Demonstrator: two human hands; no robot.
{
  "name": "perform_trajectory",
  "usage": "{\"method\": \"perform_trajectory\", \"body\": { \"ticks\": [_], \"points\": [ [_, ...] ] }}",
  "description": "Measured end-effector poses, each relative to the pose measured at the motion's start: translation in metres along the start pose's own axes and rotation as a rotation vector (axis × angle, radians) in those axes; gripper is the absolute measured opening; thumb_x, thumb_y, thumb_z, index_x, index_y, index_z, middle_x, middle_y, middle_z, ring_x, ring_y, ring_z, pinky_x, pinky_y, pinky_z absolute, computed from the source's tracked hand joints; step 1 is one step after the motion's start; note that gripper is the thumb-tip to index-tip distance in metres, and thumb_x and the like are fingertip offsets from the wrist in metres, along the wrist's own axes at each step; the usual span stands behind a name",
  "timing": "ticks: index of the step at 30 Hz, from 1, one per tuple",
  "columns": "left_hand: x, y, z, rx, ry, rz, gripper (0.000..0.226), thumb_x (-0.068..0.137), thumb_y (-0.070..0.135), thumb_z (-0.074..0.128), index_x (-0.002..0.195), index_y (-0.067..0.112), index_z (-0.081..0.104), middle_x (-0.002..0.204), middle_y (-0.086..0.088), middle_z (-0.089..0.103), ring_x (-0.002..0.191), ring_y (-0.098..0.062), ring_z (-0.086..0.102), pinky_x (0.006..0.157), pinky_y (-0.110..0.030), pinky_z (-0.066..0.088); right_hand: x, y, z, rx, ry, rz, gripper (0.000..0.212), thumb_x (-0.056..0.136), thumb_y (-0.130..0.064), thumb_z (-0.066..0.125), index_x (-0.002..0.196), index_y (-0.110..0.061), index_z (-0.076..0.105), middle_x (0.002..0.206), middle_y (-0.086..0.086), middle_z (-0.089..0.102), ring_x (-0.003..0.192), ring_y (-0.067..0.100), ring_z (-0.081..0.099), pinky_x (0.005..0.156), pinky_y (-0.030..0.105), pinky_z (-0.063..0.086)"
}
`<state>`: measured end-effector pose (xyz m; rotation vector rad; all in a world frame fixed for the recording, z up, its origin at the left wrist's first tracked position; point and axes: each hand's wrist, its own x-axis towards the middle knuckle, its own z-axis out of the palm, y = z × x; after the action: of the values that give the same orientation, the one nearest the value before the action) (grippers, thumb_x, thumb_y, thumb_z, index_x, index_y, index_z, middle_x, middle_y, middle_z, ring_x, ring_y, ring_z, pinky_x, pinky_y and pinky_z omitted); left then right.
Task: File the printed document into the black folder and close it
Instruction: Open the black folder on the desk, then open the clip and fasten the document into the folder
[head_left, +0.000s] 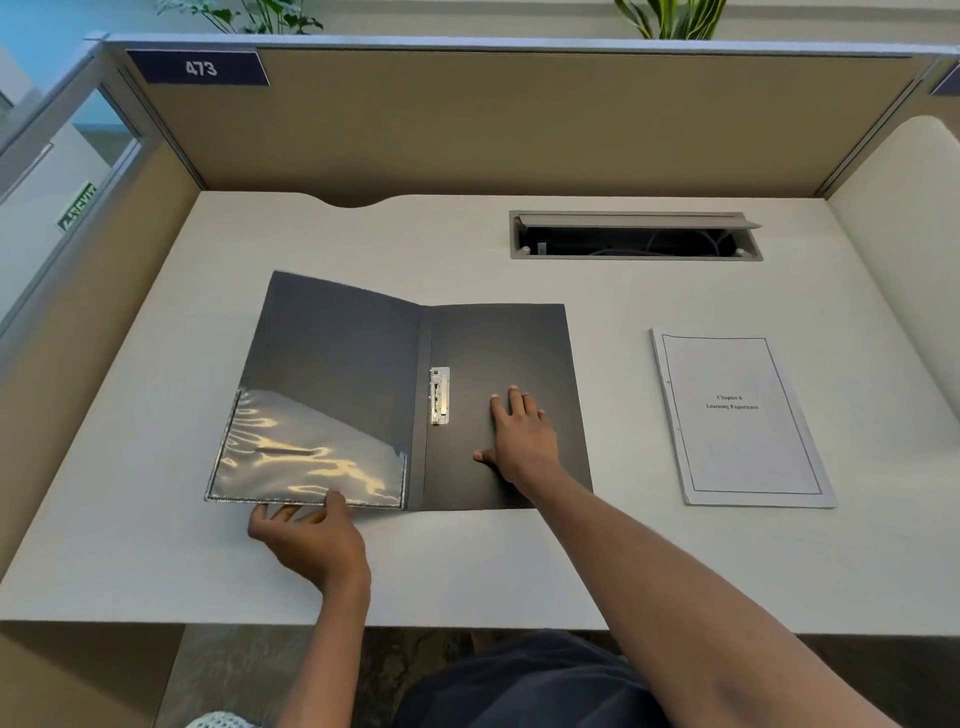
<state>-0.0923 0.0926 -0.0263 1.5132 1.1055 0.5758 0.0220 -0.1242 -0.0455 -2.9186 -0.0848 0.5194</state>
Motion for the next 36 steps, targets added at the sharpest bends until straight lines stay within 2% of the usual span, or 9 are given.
{"method": "perform_trajectory", "body": {
  "ticks": [2,6,9,13,17,23,29,36],
  "points": [
    [0.006,-0.002,0.001,0.056,0.015,0.005,0.084,0.078,-0.005,0.080,0.146,0.010,0.034,0.140,-0.020,0.045,0.100,-0.035,0.065,0.078,-0.032,0.058,0.000,0.000,0.000,0.001,-0.006,0.004,0.098,0.084,-0.059,0.068,0.158,-0.020,0.018,0.168,0.013,0.010,0.155,0.032,0.011,0.124,0.048,0.020],
    [0.008,-0.009,0.003,0.217,0.032,0.050,0.095,0.077,-0.002,0.083,0.154,0.008,0.028,0.149,-0.021,0.031,0.122,-0.038,0.052,0.095,-0.043,0.056,0.000,0.000,0.001,0.008,-0.012,0.007,0.097,0.084,-0.058,0.069,0.158,-0.020,0.018,0.168,0.013,0.009,0.155,0.032,0.011,0.124,0.048,0.020],
    [0.006,-0.012,0.007,0.372,-0.005,0.131,0.077,0.078,0.004,0.085,0.145,0.006,0.048,0.147,-0.018,0.035,0.126,-0.038,0.044,0.097,-0.048,0.055,0.000,0.000,0.001,0.006,-0.013,0.010,0.098,0.084,-0.058,0.069,0.158,-0.020,0.018,0.168,0.012,0.009,0.155,0.032,0.010,0.124,0.048,0.020],
    [-0.002,-0.014,0.015,0.631,-0.158,0.328,0.062,0.081,0.006,0.081,0.138,0.007,0.060,0.151,-0.018,0.038,0.132,-0.039,0.041,0.105,-0.048,0.043,0.000,0.000,0.001,0.011,-0.009,0.014,0.098,0.084,-0.058,0.069,0.158,-0.020,0.017,0.168,0.012,0.009,0.155,0.032,0.010,0.124,0.047,0.019],
    [-0.001,-0.020,0.029,0.834,-0.319,0.507,0.062,0.088,0.015,0.074,0.146,0.008,0.053,0.163,-0.016,0.030,0.149,-0.039,0.030,0.117,-0.054,0.038,-0.001,0.000,0.001,0.010,-0.009,0.016,0.097,0.085,-0.058,0.068,0.158,-0.020,0.017,0.168,0.012,0.009,0.155,0.031,0.009,0.125,0.047,0.018],
    [-0.008,-0.007,0.064,0.988,-0.487,0.639,0.073,0.090,0.038,0.073,0.152,0.013,0.044,0.168,-0.013,0.026,0.153,-0.035,0.027,0.119,-0.047,0.038,-0.001,-0.001,0.002,-0.002,-0.019,0.020,0.098,0.086,-0.060,0.066,0.159,-0.021,0.014,0.169,0.012,0.007,0.156,0.032,0.007,0.125,0.047,0.017],
    [-0.007,0.024,0.101,1.191,-0.570,0.576,0.094,0.086,0.061,0.067,0.159,0.019,0.025,0.172,-0.004,0.013,0.152,-0.029,0.025,0.106,-0.059,0.041,0.000,-0.001,-0.001,0.000,-0.008,0.021,0.098,0.083,-0.060,0.069,0.158,-0.021,0.019,0.168,0.010,0.011,0.155,0.031,0.011,0.124,0.047,0.020],
    [-0.003,0.042,0.129,1.291,-0.678,0.374,0.113,0.078,0.068,0.073,0.163,0.019,0.017,0.171,-0.006,0.011,0.152,-0.031,0.019,0.106,-0.068,0.036,0.001,-0.002,-0.004,0.001,-0.013,0.025,0.097,0.082,-0.059,0.070,0.157,-0.022,0.022,0.168,0.011,0.012,0.155,0.031,0.013,0.123,0.047,0.023]
  ]
}}
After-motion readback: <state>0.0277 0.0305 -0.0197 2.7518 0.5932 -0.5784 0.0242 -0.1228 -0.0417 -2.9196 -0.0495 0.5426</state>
